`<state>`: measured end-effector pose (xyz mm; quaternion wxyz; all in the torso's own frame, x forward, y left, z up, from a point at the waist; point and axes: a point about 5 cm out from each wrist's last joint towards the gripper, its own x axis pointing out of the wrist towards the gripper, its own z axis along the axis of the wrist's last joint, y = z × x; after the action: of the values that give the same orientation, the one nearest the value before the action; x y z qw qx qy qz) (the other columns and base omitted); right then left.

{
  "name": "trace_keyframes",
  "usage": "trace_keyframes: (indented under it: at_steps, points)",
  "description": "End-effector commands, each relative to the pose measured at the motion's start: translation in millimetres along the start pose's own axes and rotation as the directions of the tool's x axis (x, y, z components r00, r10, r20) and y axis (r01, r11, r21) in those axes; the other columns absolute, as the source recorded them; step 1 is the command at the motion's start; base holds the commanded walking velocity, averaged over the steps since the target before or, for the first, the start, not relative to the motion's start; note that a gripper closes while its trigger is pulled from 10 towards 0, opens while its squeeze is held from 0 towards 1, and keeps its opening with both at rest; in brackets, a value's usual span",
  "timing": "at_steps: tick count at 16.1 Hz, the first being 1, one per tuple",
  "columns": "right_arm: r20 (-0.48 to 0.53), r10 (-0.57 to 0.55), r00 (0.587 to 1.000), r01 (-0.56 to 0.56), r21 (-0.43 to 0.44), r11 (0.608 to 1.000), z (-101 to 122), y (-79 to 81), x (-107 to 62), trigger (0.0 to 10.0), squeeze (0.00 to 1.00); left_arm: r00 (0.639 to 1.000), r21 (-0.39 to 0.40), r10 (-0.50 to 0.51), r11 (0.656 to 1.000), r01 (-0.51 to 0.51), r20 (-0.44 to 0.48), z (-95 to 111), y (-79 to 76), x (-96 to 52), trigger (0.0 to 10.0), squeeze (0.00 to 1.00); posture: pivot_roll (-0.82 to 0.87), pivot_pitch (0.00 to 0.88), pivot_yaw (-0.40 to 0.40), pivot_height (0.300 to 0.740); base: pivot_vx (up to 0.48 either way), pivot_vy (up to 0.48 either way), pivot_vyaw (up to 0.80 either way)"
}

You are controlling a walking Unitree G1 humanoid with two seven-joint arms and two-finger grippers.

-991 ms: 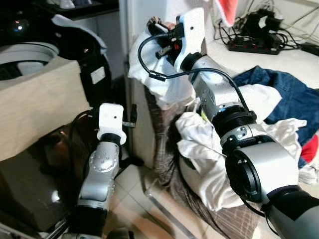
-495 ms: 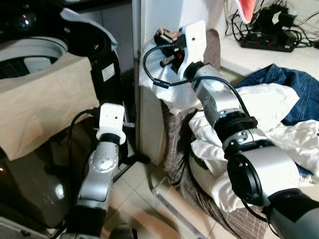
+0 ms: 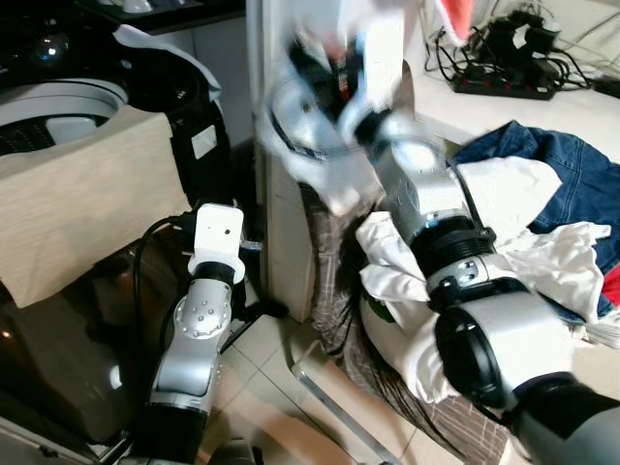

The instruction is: Clothes washing

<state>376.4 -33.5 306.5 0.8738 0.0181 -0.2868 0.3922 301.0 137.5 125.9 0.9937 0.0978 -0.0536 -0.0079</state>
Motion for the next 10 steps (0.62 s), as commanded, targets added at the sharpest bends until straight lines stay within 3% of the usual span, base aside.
trace_keyframes:
  at_steps: [1,3,6,7,8,10]
  points:
    - [0.066,0.039,0.997,-0.037,-0.022,0.999,17.8,0.9,6.3,0.0,0.0,1.0,-0.01,0.008,1.0,-0.008,0.008,2.0,-0.2,-0.6,10.0,0.0,0.14,0.0,-0.061,0.74,0.0,0.0,0.0]
    - [0.015,0.005,1.0,-0.005,-0.022,1.0,7.9,-3.7,3.2,0.0,0.0,1.0,-0.02,0.008,1.0,-0.008,0.004,1.6,0.0,-0.4,10.0,0.0,0.14,0.0,-0.061,0.74,0.0,0.238,0.0]
    - [-0.222,-0.169,0.96,0.174,0.003,0.985,-38.8,-24.2,-29.2,0.0,0.0,1.0,-0.007,0.017,1.0,-0.017,0.002,2.0,0.5,-1.3,10.0,0.0,0.14,0.0,-0.065,0.74,0.0,0.474,0.0]
    - [-0.222,-0.169,0.96,0.174,0.003,0.985,-38.8,-24.2,-29.2,0.0,0.0,1.0,-0.007,0.017,1.0,-0.017,0.002,2.0,0.5,-1.3,10.0,0.0,0.14,0.0,-0.065,0.74,0.0,0.472,0.0]
    - [-0.292,-0.194,0.936,0.202,-0.003,0.979,-54.6,-26.1,-44.0,0.0,0.0,1.0,0.013,0.017,1.0,-0.017,0.005,2.2,-0.4,-1.4,10.0,0.0,0.13,0.0,-0.064,0.74,0.0,0.0,0.0]
    - [-0.342,-0.21,0.916,0.22,-0.01,0.975,-66.6,-26.5,-56.5,0.0,0.0,1.0,0.034,0.014,0.999,-0.015,0.009,2.3,-1.5,-1.5,10.0,0.0,0.13,0.0,-0.061,0.74,0.0,0.0,0.0]
